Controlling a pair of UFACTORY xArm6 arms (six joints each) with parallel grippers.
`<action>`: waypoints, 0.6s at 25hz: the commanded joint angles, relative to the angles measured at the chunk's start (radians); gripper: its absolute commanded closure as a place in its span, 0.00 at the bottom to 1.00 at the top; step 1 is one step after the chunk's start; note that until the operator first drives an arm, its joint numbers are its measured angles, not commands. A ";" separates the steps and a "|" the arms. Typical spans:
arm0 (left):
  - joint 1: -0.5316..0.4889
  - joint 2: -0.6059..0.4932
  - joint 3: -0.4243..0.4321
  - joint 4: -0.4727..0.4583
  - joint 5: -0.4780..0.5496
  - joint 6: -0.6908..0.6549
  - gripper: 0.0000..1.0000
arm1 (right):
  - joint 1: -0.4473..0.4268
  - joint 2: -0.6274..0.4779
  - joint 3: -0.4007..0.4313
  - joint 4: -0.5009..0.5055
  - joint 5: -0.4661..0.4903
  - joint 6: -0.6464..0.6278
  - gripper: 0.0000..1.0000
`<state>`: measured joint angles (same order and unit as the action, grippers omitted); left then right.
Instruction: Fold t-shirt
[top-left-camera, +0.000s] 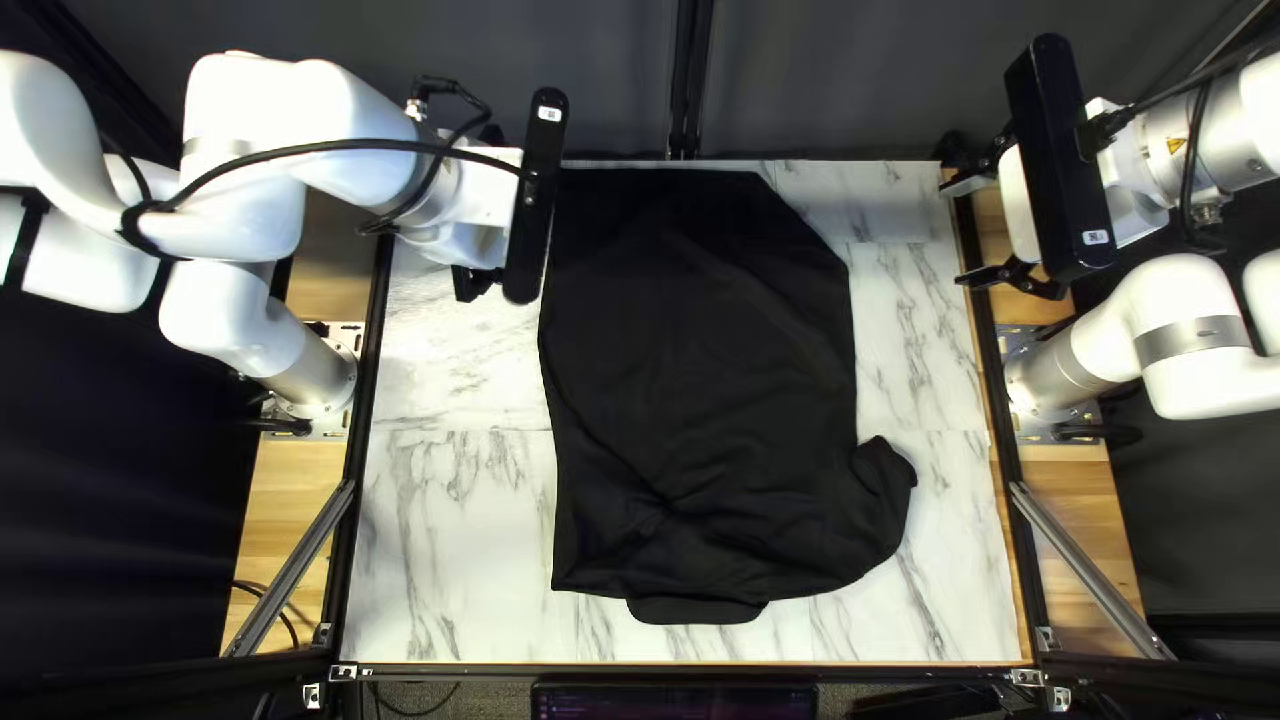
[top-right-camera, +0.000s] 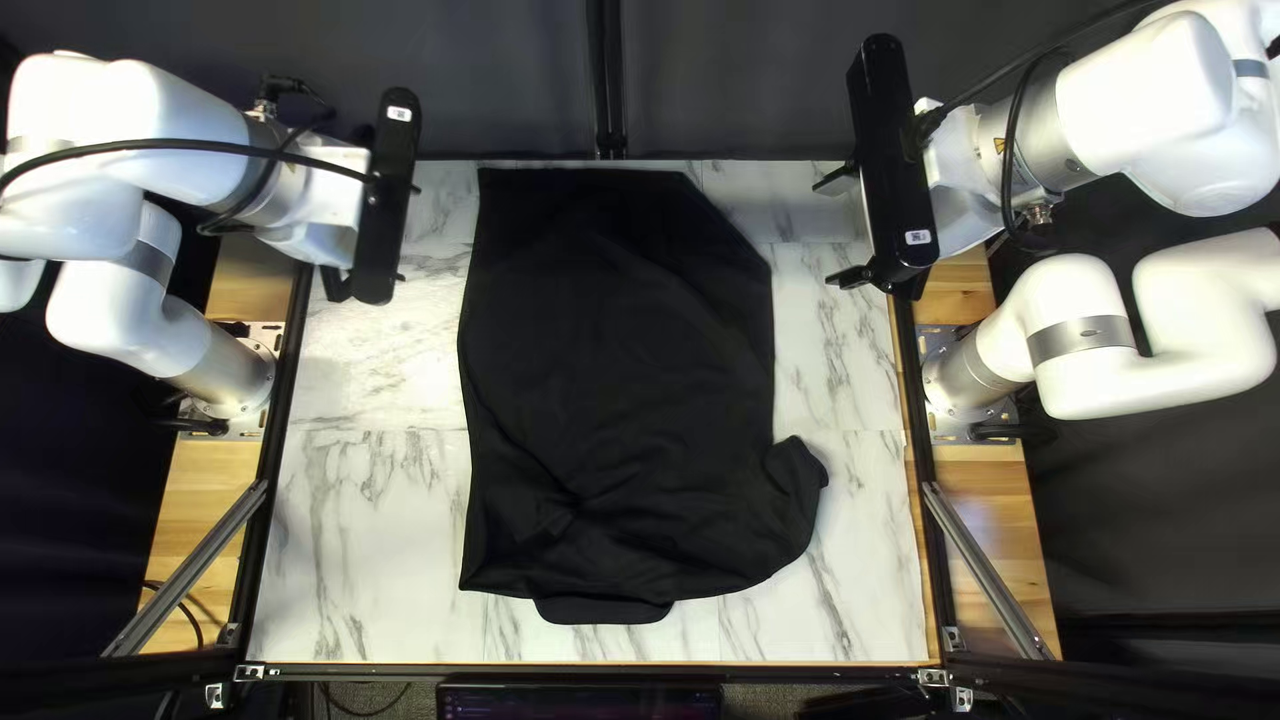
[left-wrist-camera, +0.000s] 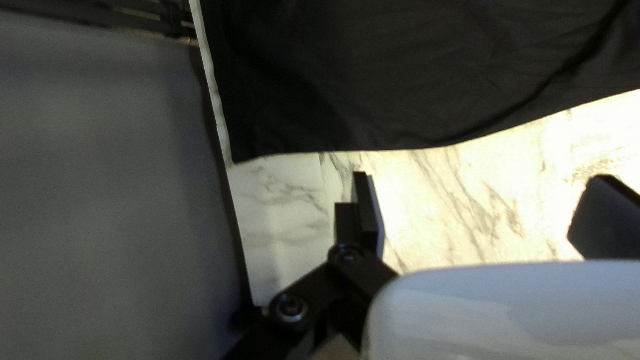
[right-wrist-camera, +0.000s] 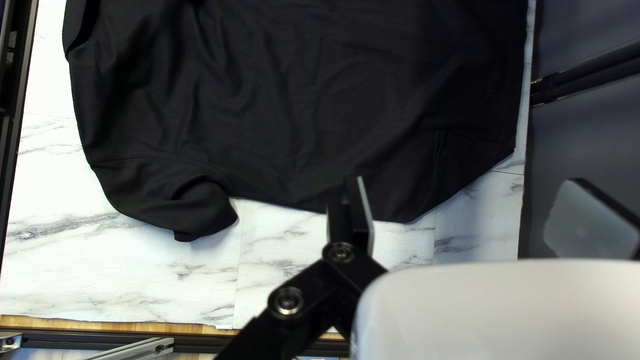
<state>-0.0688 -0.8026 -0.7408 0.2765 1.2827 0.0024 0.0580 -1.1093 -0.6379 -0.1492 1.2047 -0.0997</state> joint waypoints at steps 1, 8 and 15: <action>0.002 -0.016 -0.058 -0.022 0.089 -0.002 0.00 | 0.000 0.000 0.000 0.000 0.000 0.000 0.00; 0.000 -0.079 -0.153 -0.063 0.204 0.027 0.00 | 0.000 0.000 0.000 0.000 0.000 0.000 0.00; -0.015 -0.114 -0.159 -0.059 0.224 0.026 0.00 | 0.000 0.000 0.000 0.000 0.000 0.000 0.00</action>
<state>-0.0834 -0.9160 -0.8993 0.2172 1.5060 0.0281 0.0580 -1.1093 -0.6379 -0.1492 1.2047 -0.0997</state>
